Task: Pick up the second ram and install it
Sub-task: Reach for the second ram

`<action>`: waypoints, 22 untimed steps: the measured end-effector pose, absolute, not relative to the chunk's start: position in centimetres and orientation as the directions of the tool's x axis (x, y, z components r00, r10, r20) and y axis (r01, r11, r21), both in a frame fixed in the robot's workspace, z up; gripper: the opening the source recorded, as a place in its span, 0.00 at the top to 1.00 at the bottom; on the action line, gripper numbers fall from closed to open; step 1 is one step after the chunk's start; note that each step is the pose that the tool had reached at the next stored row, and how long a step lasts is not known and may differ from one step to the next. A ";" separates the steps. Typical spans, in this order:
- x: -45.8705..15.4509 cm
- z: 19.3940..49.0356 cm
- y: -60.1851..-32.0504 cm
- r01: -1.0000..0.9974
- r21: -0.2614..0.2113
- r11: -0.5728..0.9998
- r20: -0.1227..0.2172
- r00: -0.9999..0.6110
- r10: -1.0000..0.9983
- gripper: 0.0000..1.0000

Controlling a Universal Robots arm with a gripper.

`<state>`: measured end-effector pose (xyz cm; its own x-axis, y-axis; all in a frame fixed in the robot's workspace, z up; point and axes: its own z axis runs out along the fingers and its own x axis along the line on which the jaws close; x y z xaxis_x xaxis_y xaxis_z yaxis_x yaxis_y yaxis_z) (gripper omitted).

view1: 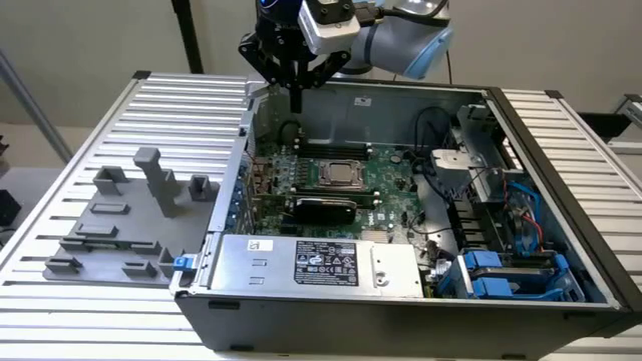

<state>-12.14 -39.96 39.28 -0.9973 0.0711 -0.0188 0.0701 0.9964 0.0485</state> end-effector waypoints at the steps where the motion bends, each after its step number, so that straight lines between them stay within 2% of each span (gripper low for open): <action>1: -12.2 39.3 -40.1 0.070 0.048 0.996 -0.019 -0.997 0.071 1.00; 10: -15.7 39.3 -42.2 0.070 0.049 0.996 -0.019 -0.997 0.071 1.00; 22: -21.2 39.0 -43.4 0.070 0.049 0.996 -0.020 -0.997 0.071 1.00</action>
